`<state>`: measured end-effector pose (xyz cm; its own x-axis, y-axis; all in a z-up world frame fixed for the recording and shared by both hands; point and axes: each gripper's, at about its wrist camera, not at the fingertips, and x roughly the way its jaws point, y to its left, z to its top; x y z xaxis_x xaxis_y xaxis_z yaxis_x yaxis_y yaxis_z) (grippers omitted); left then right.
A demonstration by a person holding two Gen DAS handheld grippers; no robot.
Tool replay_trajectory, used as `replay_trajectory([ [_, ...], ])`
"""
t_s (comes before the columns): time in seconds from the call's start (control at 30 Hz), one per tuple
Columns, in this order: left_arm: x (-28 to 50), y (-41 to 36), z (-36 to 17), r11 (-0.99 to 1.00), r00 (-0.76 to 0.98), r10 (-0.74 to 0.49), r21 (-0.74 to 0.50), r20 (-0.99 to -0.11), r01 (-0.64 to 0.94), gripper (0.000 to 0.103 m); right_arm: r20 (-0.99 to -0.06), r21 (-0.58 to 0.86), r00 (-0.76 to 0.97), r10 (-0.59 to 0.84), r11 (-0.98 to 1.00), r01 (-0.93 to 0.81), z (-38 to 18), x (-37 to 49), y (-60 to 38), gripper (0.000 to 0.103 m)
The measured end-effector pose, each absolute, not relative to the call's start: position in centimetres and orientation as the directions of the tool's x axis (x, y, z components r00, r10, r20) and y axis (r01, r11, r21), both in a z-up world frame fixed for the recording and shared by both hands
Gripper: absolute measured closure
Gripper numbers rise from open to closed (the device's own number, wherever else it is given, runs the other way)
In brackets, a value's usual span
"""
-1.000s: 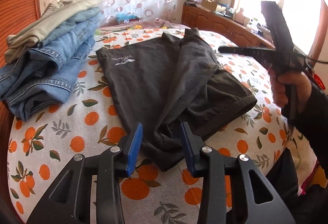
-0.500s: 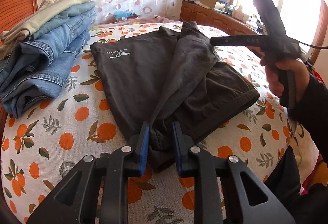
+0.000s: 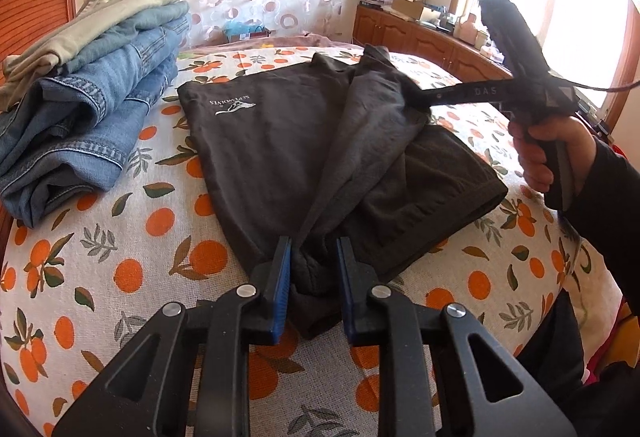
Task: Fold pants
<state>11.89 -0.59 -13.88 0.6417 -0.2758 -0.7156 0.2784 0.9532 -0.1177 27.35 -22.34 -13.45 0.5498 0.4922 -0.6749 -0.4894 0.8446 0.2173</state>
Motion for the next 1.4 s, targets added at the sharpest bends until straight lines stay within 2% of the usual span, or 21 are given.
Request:
replay_trajectory([
  [0.17,11.9,-0.6,-13.9,0.954,0.646,-0.274,-0.115,-0.713,0.277,0.08,-0.627,0.157,0.628,0.461,0.864,-0.478,-10.9,26.0,-22.2,0.099],
  [0.33,11.6,-0.3,-13.8,0.953,0.65,-0.283,-0.132,-0.705,0.272,0.092,-0.578,0.135,0.649,0.495,0.842,-0.522,-8.2,25.6,-20.0,0.099],
  [0.53,10.1,1.2,-12.7,0.937,0.665,-0.348,-0.234,-0.66,0.259,0.093,-0.58,0.088,0.626,0.522,0.804,-0.588,-6.8,27.3,-15.3,0.099],
  [0.87,9.3,2.1,-13.5,0.946,0.647,-0.324,-0.229,-0.69,0.23,0.093,-0.608,0.11,0.543,0.579,0.739,-0.665,-7.8,31.8,-8.4,0.099],
  [0.97,9.2,2.4,-13.5,0.946,0.643,-0.323,-0.238,-0.694,0.218,0.088,-0.62,0.138,0.525,0.584,0.739,-0.659,-8.4,32.8,-7.0,0.097],
  [1.03,9.2,2.8,-13.6,0.952,0.645,-0.305,-0.23,-0.701,0.2,0.078,-0.636,0.133,0.522,0.568,0.747,-0.651,-8.7,33.0,-6.9,0.092],
  [1.1,9.1,3.3,-13.5,0.955,0.65,-0.296,-0.226,-0.7,0.192,0.074,-0.636,0.119,0.529,0.563,0.748,-0.653,-8.6,32.6,-7.0,0.083],
  [1.17,9.1,3.6,-13.4,0.954,0.652,-0.3,-0.233,-0.696,0.19,0.072,-0.638,0.101,0.541,0.548,0.755,-0.648,-8.4,32.1,-7.2,0.076],
  [1.23,9.1,3.8,-13.2,0.957,0.654,-0.29,-0.23,-0.698,0.179,0.068,-0.64,0.089,0.545,0.541,0.758,-0.647,-8.5,31.7,-8.1,0.075],
  [1.4,9.2,4.1,-12.6,0.961,0.665,-0.276,-0.22,-0.694,0.17,0.067,-0.618,0.101,0.562,0.55,0.764,-0.637,-8.0,30.6,-10.7,0.068],
])
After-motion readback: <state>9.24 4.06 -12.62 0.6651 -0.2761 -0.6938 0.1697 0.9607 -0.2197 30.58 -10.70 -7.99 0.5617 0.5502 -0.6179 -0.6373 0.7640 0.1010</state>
